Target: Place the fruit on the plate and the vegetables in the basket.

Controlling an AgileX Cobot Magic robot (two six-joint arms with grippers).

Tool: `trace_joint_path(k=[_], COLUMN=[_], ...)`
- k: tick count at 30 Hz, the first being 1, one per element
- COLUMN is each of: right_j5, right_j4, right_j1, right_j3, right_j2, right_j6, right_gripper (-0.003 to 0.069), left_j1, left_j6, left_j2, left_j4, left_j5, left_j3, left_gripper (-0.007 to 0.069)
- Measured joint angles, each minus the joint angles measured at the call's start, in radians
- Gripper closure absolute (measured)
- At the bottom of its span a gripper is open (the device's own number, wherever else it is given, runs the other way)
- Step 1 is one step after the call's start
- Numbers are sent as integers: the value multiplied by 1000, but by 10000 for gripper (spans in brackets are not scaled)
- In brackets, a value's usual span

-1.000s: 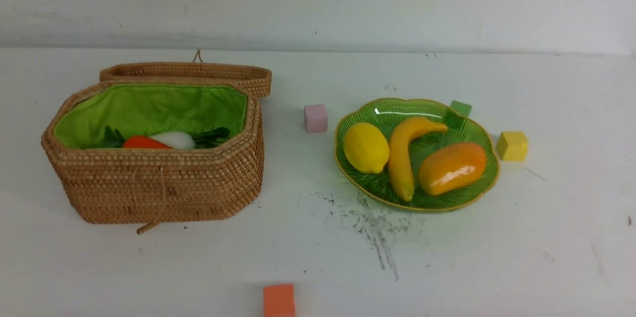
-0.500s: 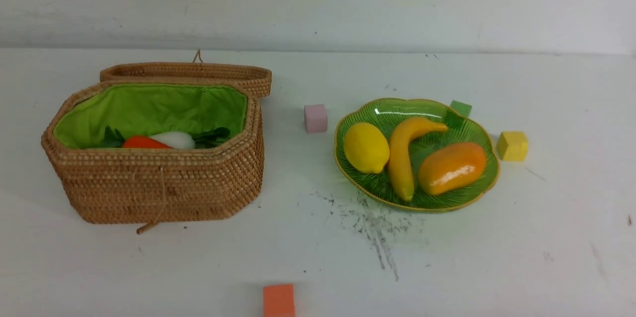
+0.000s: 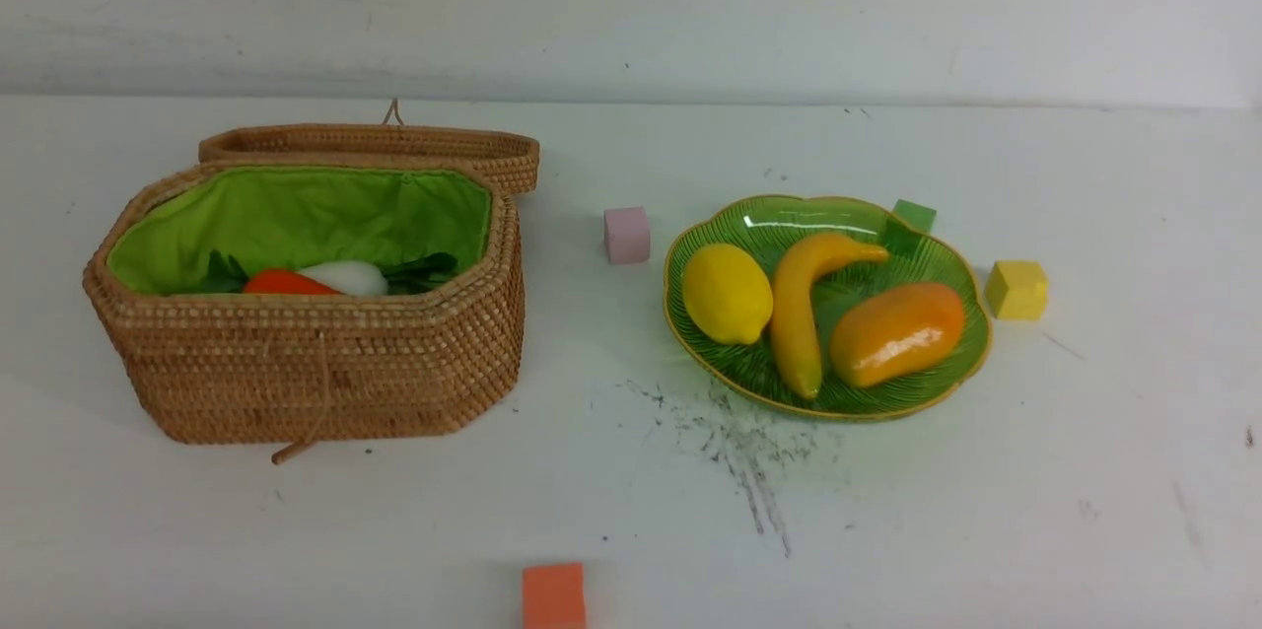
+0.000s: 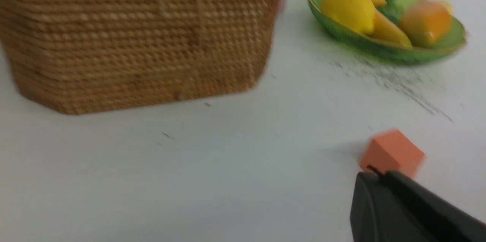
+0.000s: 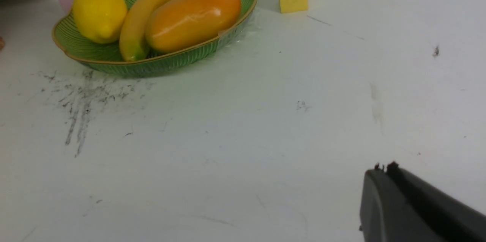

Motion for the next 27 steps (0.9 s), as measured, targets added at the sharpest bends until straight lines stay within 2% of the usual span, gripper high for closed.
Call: trace_joint_path(k=[4, 7, 11, 27], right_j5=[0, 0, 0, 0], right_j4=[0, 0, 0, 0], right_j1=[0, 0, 0, 0], right_j3=[0, 0, 0, 0], right_j2=[0, 0, 0, 0], right_j6=[0, 0, 0, 0], right_gripper=[649, 645, 642, 619], left_j1=[98, 121, 123, 123], left_j6=[-226, -305, -329, -337], left_j2=[0, 0, 0, 0], left_j4=[199, 273, 284, 259], left_j5=[-92, -13, 117, 115], left_j3=[13, 12, 15, 15], left_gripper=[637, 637, 637, 637])
